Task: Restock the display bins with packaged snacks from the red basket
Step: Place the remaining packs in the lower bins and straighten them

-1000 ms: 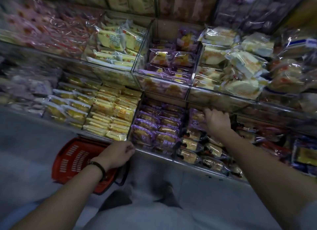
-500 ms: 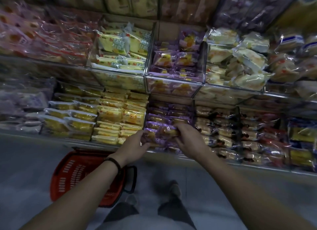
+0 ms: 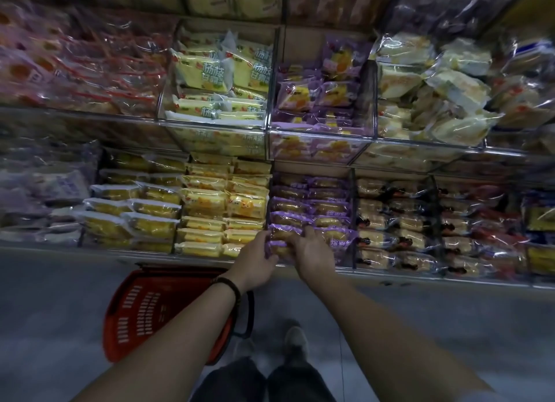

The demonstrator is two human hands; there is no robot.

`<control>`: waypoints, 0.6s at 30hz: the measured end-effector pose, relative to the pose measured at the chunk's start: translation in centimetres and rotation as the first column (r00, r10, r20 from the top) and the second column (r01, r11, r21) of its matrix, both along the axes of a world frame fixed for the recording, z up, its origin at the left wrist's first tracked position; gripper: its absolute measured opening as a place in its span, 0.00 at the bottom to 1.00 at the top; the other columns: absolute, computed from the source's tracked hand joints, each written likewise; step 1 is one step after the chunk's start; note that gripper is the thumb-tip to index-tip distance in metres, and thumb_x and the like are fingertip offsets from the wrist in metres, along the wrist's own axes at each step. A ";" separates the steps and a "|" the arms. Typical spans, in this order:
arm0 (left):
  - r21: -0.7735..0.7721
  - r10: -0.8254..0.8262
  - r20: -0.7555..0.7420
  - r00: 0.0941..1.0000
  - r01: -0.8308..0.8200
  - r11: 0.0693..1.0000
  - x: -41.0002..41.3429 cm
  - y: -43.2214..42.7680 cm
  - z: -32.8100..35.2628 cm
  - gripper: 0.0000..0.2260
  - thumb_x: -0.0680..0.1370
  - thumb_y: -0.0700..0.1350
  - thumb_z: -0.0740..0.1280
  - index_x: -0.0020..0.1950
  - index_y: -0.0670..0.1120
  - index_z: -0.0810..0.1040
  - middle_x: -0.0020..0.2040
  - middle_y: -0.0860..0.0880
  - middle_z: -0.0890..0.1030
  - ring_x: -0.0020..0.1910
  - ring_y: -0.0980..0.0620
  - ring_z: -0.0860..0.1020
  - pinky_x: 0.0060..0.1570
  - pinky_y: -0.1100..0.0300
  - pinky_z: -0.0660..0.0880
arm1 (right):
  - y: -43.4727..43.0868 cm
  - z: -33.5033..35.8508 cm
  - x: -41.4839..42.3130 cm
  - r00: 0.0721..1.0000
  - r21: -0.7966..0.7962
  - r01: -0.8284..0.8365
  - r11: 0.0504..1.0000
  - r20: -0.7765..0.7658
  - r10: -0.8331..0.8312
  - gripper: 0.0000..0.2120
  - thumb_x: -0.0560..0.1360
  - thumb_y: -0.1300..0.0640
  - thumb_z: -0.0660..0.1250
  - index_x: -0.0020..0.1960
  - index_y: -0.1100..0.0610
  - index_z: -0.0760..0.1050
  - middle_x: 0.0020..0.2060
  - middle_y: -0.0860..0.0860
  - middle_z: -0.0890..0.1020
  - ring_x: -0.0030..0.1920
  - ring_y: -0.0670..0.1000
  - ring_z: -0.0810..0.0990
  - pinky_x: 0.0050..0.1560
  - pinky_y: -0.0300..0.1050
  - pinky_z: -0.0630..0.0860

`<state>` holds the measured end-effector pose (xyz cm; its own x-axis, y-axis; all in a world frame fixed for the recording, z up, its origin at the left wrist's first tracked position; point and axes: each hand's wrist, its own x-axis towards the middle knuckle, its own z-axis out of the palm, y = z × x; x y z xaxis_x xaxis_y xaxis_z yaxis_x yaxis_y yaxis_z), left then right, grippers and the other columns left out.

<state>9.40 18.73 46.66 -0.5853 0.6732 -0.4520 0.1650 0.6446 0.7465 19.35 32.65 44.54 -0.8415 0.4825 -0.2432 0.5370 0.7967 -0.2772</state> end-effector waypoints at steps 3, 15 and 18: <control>-0.125 -0.136 -0.184 0.974 0.114 0.986 0.4 -0.4 -0.5 0.28 0.81 0.45 0.68 0.80 0.53 0.65 0.73 0.47 0.67 0.68 0.44 0.75 0.68 0.48 0.75 | -0.2 -0.3 0.3 0.999 -0.073 -0.027 0.997 -0.046 0.024 0.20 0.80 0.48 0.68 0.71 0.47 0.75 0.57 0.57 0.73 0.58 0.61 0.76 0.53 0.55 0.78; -0.689 -0.706 -0.410 0.577 0.311 0.655 3.3 -0.4 -2.5 0.42 0.81 0.49 0.67 0.86 0.50 0.42 0.86 0.50 0.42 0.77 0.37 0.62 0.69 0.43 0.71 | -1.8 -3.1 4.9 0.972 0.144 -0.194 0.970 0.163 0.170 0.37 0.76 0.53 0.71 0.80 0.56 0.60 0.74 0.59 0.64 0.70 0.62 0.68 0.66 0.57 0.74; -0.737 -0.702 -0.380 0.602 0.262 0.623 3.7 0.1 -3.1 0.41 0.82 0.50 0.65 0.86 0.51 0.40 0.86 0.50 0.39 0.78 0.37 0.61 0.71 0.41 0.69 | -1.8 -3.4 4.4 0.943 0.080 -0.235 0.969 0.261 0.207 0.42 0.79 0.50 0.68 0.83 0.58 0.48 0.79 0.61 0.53 0.77 0.65 0.59 0.74 0.59 0.67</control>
<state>13.15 18.83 43.59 -0.5171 0.6746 -0.5268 0.8311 0.5430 -0.1205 23.79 30.87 41.17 -0.8494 0.3266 -0.4147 0.3849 0.9208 -0.0632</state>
